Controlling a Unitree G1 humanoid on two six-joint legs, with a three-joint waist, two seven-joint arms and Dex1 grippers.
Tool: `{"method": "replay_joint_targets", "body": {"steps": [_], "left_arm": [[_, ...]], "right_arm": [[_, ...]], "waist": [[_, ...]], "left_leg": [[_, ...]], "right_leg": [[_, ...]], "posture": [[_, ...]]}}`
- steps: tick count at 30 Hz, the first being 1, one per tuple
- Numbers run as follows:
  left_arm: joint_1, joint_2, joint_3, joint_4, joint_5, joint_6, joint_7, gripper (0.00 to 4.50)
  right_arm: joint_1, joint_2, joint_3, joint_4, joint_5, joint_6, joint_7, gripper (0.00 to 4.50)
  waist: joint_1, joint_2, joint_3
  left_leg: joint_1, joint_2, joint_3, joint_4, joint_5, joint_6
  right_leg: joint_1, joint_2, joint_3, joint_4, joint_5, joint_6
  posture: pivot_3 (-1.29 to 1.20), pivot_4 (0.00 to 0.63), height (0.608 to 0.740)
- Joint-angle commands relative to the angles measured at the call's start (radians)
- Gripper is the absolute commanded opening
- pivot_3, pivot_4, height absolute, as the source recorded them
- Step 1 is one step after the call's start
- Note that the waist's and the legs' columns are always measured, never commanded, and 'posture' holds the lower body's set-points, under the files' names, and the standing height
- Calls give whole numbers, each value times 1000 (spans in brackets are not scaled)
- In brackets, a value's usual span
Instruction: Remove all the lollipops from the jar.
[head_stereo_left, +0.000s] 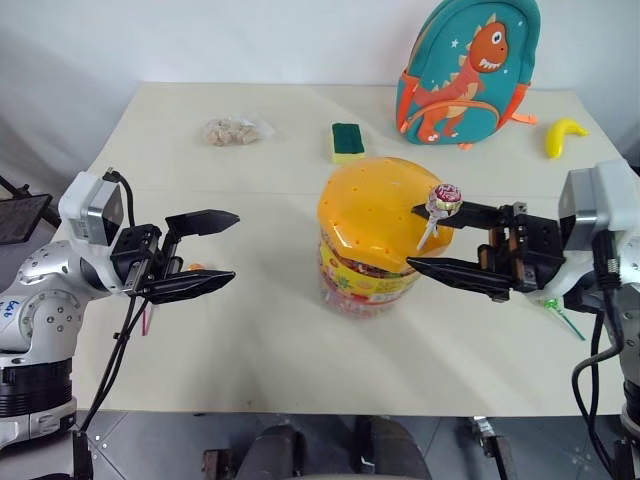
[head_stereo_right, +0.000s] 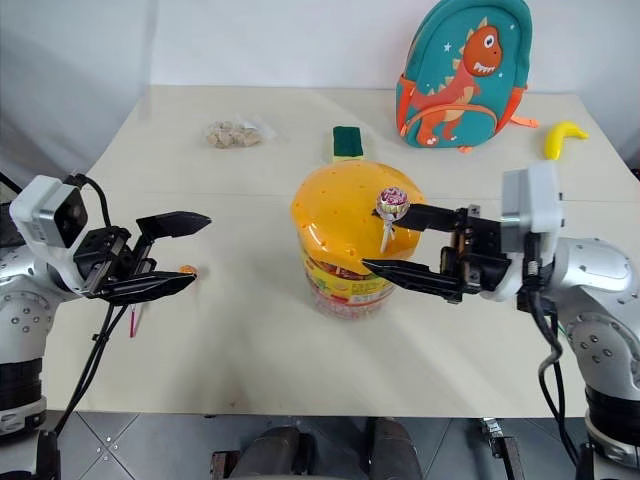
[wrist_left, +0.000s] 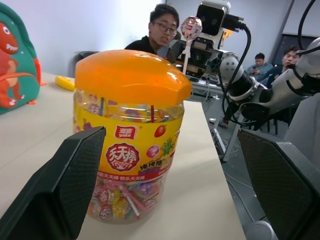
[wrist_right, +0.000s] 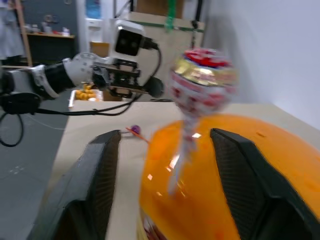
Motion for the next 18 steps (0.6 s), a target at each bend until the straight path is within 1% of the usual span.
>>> {"method": "replay_joint_targets", "body": {"steps": [1,2,5,6,9,11,15,18], "left_arm": [[-12,-1,9,-44,-30,6,7,4500],[-11,-1,10,-49,-31,6,8,4500],[-16,-4,12,-56,-38,8,13,4500],[-18,-5,12,-56,-41,9,16,4500],[-22,-6,10,-56,-40,7,18,4500],[-21,-4,4,-58,-26,-5,14,4500],[-22,6,-22,-77,34,-63,-5,4500],[-19,11,-43,-101,57,-80,-14,4500]], "right_arm": [[-16,6,-16,-5,-17,-21,-8,1413],[-15,6,-21,3,-22,-27,-6,1142],[-13,13,-51,28,-3,-26,-13,137],[-20,21,-69,41,23,-20,-27,60],[-54,47,-129,73,112,2,-85,60],[-73,30,-194,109,164,30,-136,60],[-43,-76,-317,217,148,99,-170,60],[58,-180,-372,317,56,135,-124,60]], "waist": [[-1,0,0],[-1,0,0],[-1,0,0],[-1,0,0],[-2,0,0],[-2,0,0],[2,0,0],[3,0,0]], "left_leg": [[0,0,0,0,0,0],[0,0,0,0,0,0],[0,0,0,0,0,0],[0,0,0,0,0,0],[0,0,0,1,0,0],[0,0,0,1,0,0],[-1,0,0,0,0,0],[-2,0,0,0,0,1]], "right_leg": [[0,0,0,0,0,0],[0,0,0,0,0,0],[0,0,0,0,0,0],[0,0,0,0,0,0],[0,0,0,1,0,0],[0,0,0,1,0,0],[0,0,-1,0,0,0],[0,0,-2,-2,0,0]], "posture": [[0,150,740],[0,150,740],[0,150,740],[0,150,740],[0,150,740],[0,150,740],[0,150,740],[0,150,740]]}}
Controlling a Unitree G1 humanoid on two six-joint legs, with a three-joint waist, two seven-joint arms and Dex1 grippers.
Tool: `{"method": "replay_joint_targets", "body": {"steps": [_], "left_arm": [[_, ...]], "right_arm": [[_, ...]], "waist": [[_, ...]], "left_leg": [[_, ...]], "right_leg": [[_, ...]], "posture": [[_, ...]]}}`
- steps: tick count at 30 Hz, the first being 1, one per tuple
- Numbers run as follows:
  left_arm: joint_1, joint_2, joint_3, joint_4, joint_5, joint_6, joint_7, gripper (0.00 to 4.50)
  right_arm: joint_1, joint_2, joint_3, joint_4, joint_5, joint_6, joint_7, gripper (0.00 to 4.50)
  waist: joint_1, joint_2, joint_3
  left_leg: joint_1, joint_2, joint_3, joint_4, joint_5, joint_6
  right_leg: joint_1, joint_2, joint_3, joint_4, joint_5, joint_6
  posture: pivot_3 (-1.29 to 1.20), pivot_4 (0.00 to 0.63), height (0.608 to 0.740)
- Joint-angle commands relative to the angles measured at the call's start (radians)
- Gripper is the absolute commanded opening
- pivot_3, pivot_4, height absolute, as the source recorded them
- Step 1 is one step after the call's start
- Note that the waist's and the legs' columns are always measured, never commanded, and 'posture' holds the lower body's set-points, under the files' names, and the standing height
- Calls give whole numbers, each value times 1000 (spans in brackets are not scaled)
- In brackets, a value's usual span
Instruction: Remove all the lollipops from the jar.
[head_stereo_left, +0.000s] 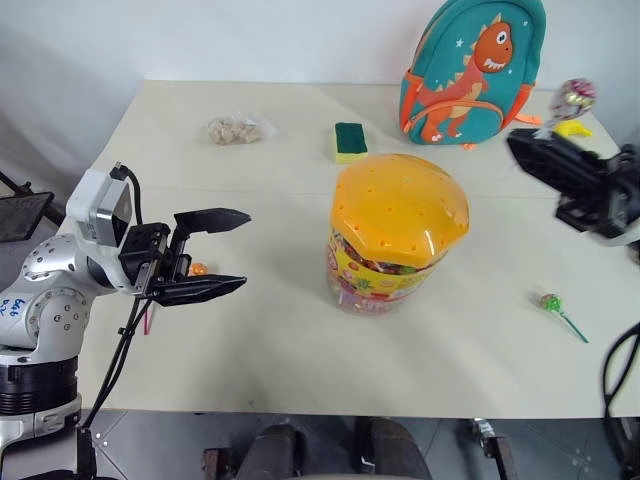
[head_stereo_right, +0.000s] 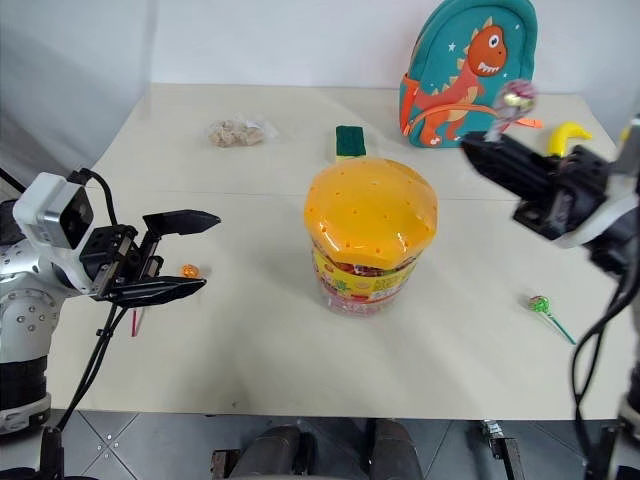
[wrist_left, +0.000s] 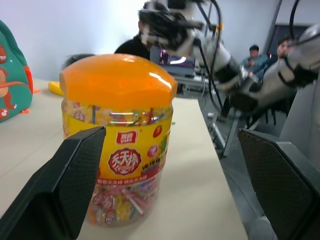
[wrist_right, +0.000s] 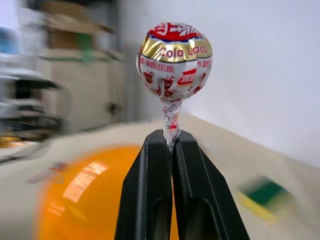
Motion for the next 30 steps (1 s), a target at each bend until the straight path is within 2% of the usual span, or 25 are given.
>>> {"method": "replay_joint_targets", "body": {"steps": [1,5,9,13,16,20,24,27,30], "left_arm": [[-2,18,-17,-52,27,-35,-14,4500],[21,22,-55,-37,88,-86,-37,4500],[39,24,-66,-28,115,-106,-37,4500],[43,25,-77,-38,128,-103,-25,4500],[44,31,-75,-29,142,-98,-11,4500],[47,39,-57,-13,146,-83,14,4500],[68,43,-13,44,179,-107,64,4500],[91,44,11,89,213,-138,95,4500],[127,28,50,136,247,-187,145,4500]], "right_arm": [[94,-98,-66,82,-103,35,34,60],[293,-253,86,205,-483,-42,-14,60],[319,-281,209,303,-667,-15,-106,60],[329,-256,250,368,-733,-44,-87,60],[350,-239,239,385,-730,-50,-46,743],[369,-228,177,406,-729,-108,-20,1990],[406,-155,16,381,-616,-352,187,3311],[415,-91,-70,317,-477,-364,315,4300],[413,-26,-59,200,-457,-412,312,4431]], "waist": [[-1,0,0],[-3,0,0],[-9,1,0],[-7,2,0],[-6,2,0],[-1,2,0],[-3,2,0],[-4,1,0],[-6,1,0]], "left_leg": [[0,0,0,0,0,0],[1,0,3,0,0,0],[2,1,6,0,0,0],[3,1,6,0,1,0],[2,1,5,0,1,0],[2,1,4,1,1,0],[2,1,4,0,1,0],[3,2,4,0,1,-1],[3,2,4,0,1,-1]], "right_leg": [[0,0,0,0,0,0],[0,1,-2,0,0,0],[0,0,-4,2,0,0],[0,0,-4,3,0,0],[0,1,-4,2,0,0],[0,1,-5,2,0,1],[1,1,-6,1,0,1],[1,3,-6,1,0,1],[1,2,-6,1,0,1]], "posture": [[0,150,740],[0,150,740],[0,150,740],[0,150,740],[0,150,740],[0,150,740],[0,150,740],[0,150,740],[0,150,740]]}}
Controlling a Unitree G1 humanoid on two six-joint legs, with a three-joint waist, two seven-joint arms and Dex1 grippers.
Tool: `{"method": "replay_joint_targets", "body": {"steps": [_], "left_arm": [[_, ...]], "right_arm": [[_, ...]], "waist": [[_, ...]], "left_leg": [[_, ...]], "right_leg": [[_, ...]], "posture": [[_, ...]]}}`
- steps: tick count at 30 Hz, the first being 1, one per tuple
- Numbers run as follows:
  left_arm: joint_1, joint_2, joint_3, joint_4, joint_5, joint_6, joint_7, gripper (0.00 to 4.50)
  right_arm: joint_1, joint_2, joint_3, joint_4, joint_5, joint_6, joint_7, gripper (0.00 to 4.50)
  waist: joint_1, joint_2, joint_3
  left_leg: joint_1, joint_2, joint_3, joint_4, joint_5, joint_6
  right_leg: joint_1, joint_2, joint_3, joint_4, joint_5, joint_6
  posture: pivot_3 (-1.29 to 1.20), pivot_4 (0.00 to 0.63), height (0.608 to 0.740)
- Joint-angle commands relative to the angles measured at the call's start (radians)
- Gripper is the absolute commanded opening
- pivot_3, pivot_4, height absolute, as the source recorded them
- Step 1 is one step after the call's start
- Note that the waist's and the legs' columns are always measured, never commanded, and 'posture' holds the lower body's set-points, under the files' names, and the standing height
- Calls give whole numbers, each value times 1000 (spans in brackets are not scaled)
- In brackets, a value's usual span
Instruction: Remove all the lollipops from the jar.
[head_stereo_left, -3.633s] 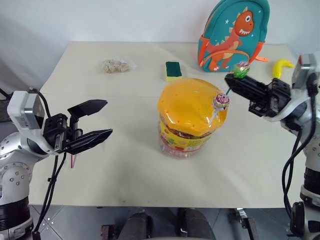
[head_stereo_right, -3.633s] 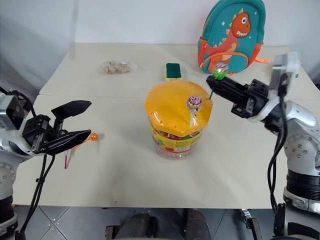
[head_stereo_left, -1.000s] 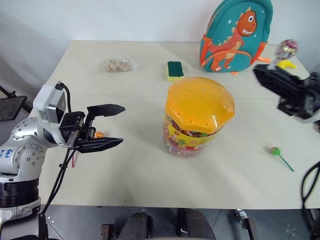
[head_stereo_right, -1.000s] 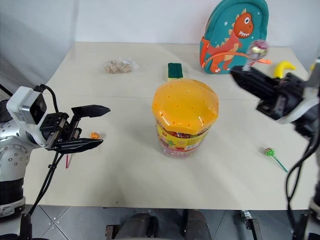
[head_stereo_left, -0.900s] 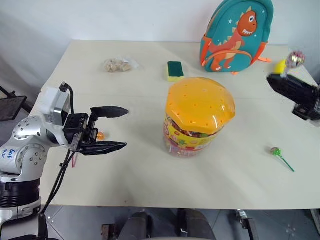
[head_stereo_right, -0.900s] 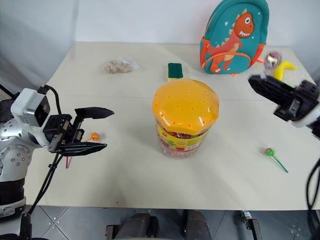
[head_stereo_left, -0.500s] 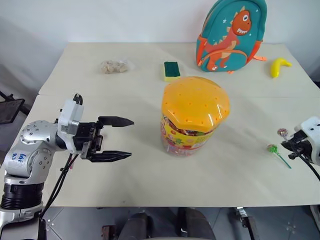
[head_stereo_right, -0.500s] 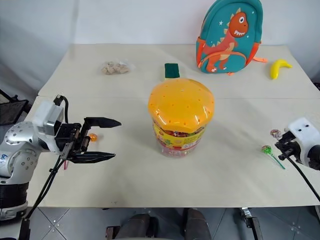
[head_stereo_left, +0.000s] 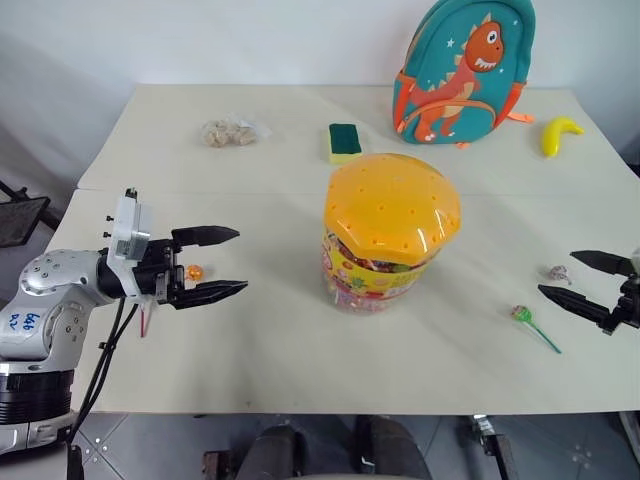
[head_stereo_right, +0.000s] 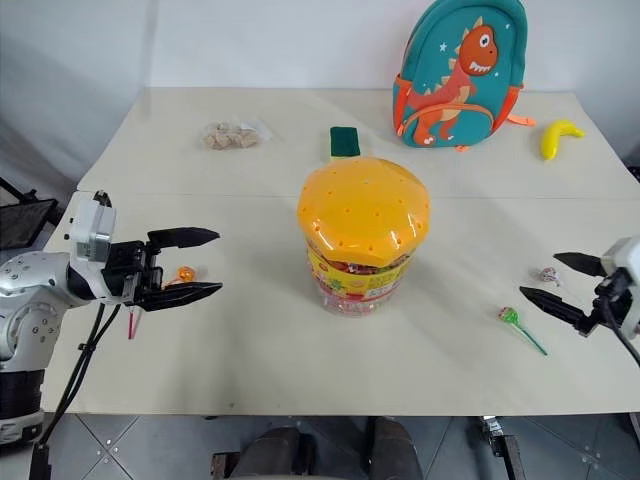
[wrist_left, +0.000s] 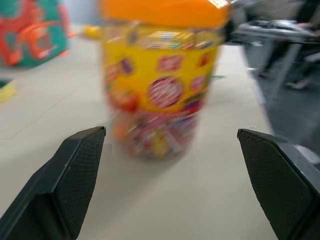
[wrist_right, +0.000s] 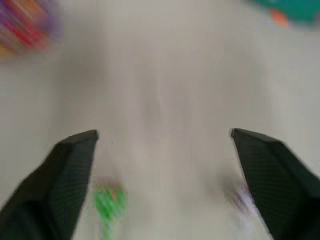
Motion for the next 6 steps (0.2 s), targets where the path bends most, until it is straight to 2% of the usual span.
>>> {"method": "replay_joint_targets", "body": {"steps": [1,5,6], "left_arm": [[30,-9,63,39,36,-67,52,4500],[87,-48,90,64,73,-142,110,4500],[102,-61,97,60,89,-158,143,4500]], "right_arm": [[-2,50,-15,-136,32,-77,12,4431],[12,139,53,-256,-9,-178,2,4431],[21,164,80,-263,-43,-252,19,4431]], "waist": [[0,0,0],[2,0,0],[2,0,0]], "left_leg": [[0,0,0,0,0,0],[0,0,-1,0,0,0],[0,0,-1,0,0,-1]], "right_leg": [[0,0,0,0,0,0],[0,-1,1,0,0,0],[0,-2,1,0,0,0]], "posture": [[0,150,740],[0,150,740],[0,150,740]]}}
